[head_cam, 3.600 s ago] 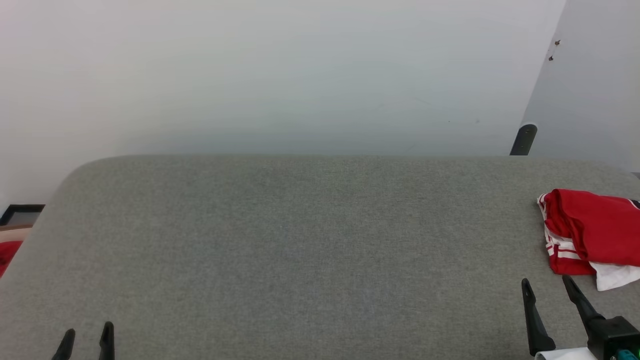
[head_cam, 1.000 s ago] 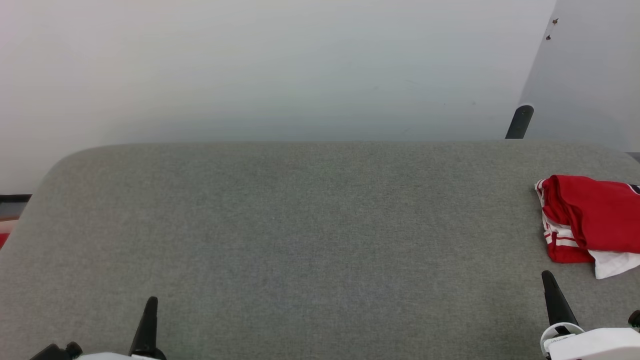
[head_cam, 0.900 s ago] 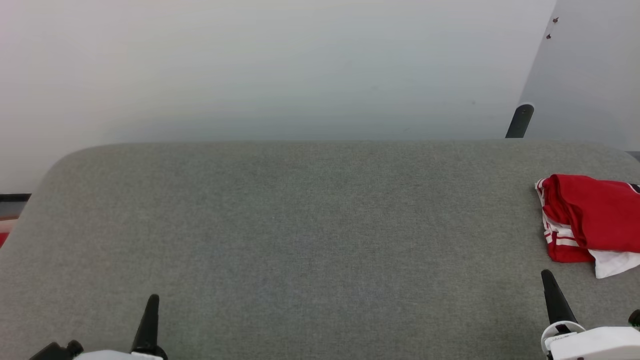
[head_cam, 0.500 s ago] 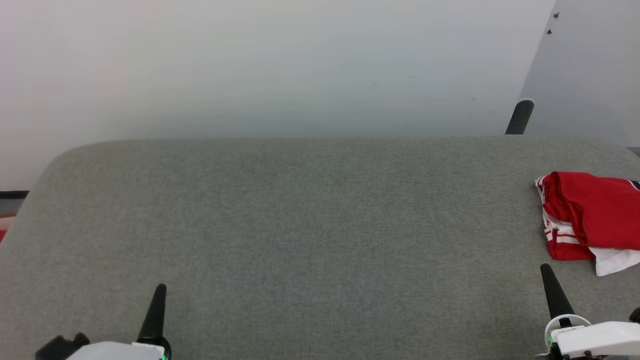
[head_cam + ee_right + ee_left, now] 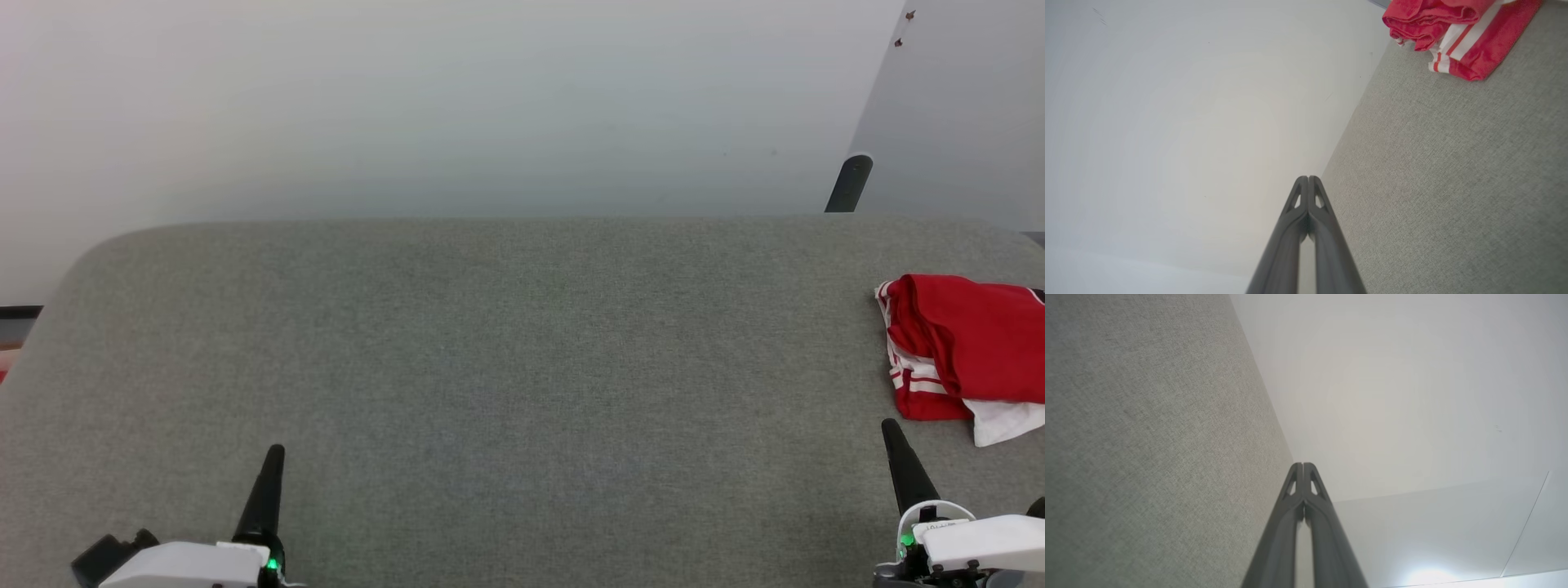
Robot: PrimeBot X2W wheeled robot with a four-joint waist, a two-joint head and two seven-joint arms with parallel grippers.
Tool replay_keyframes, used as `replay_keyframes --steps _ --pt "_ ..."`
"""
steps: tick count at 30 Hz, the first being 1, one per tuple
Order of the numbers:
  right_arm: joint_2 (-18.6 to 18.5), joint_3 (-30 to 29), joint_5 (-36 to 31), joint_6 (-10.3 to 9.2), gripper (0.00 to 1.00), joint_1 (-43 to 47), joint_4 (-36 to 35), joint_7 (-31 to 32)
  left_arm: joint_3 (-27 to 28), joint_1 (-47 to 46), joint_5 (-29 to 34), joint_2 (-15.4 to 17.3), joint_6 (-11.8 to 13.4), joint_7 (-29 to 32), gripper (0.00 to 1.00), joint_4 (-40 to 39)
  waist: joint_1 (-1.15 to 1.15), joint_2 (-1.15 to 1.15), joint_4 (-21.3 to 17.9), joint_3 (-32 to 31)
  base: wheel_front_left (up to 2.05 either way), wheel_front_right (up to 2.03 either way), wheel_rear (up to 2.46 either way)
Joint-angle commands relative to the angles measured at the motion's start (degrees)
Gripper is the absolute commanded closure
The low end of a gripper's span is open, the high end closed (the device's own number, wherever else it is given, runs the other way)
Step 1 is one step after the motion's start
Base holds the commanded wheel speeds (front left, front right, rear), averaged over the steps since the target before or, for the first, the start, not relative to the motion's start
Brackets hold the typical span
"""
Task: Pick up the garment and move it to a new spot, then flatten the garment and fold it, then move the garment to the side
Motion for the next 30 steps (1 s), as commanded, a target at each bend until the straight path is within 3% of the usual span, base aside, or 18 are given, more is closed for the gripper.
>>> replay_keyframes --steps 1,30 --pt "0.08 -0.28 1.57 -0.01 1.00 -1.11 -0.11 0.36 0.29 -1.09 -1.24 -0.10 -0.50 0.33 1.00 -0.19 0.00 0.00 -0.02 0.08 0.00 0.00 0.00" --pt "0.43 -0.69 15.00 -0.02 1.00 -2.81 0.70 3.21 0.78 -4.00 -10.11 -2.68 -0.98 3.45 1.00 0.23 0.00 0.00 -0.29 1.44 0.00 0.00 0.00"
